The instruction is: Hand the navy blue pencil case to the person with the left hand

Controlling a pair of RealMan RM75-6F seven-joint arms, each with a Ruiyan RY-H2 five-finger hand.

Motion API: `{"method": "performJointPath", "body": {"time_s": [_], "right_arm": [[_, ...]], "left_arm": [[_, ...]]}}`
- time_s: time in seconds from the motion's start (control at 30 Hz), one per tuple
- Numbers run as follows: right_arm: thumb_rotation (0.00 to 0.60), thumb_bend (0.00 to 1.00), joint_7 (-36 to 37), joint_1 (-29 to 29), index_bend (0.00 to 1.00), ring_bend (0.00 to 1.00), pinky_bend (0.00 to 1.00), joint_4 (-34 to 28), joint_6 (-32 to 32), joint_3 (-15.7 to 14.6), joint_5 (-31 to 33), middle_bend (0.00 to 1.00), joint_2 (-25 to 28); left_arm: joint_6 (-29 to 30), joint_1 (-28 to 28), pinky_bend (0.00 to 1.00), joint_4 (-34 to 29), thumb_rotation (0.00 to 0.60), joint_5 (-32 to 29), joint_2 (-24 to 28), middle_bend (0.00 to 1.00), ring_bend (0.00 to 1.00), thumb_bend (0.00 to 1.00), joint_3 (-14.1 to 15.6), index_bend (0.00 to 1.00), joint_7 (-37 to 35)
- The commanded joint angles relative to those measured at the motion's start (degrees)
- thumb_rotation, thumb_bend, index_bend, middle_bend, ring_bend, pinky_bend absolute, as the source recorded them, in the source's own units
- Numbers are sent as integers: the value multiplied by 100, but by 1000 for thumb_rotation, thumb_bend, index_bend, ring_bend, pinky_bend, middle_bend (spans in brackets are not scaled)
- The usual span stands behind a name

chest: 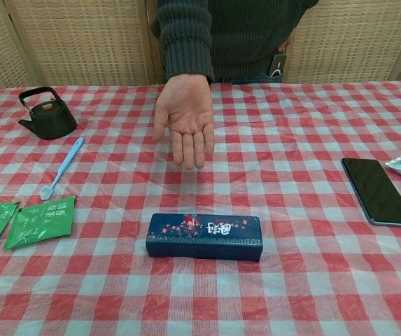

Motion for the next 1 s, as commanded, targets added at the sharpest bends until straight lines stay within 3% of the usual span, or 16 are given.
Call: {"method": "performJointPath", "body": {"time_s": [0.03,0.3,0.53,0.73,1.0], "right_arm": [[600,0,9,0,68,0,0,-2,-3,-1,2,0,5],[600,0,13,-2,68,0,0,-14,-14,-10,3,0,12],[600,0,-52,40,68,0,0,-10,-90,19,72,0,-16],[600,0,-147,86,68,0,0,19,-189,75,229,0,-64],[600,0,-167,128,68,0,0,69,-291,120,381,0,-91]], "left_arm": [[-8,-1,0,1,600,0,-5,0,0,0,2,0,9],[-349,-213,0,-20,600,182,-106,0,0,0,59,0,-4],[-2246,-1404,46,-72,600,444,-535,0,2,0,72,0,-18],[-3609,-2294,132,125,600,-65,-1422,3,98,0,-203,61,647],[-4390,-3022,161,491,600,-1119,-2518,38,139,0,-700,119,1013]]}}
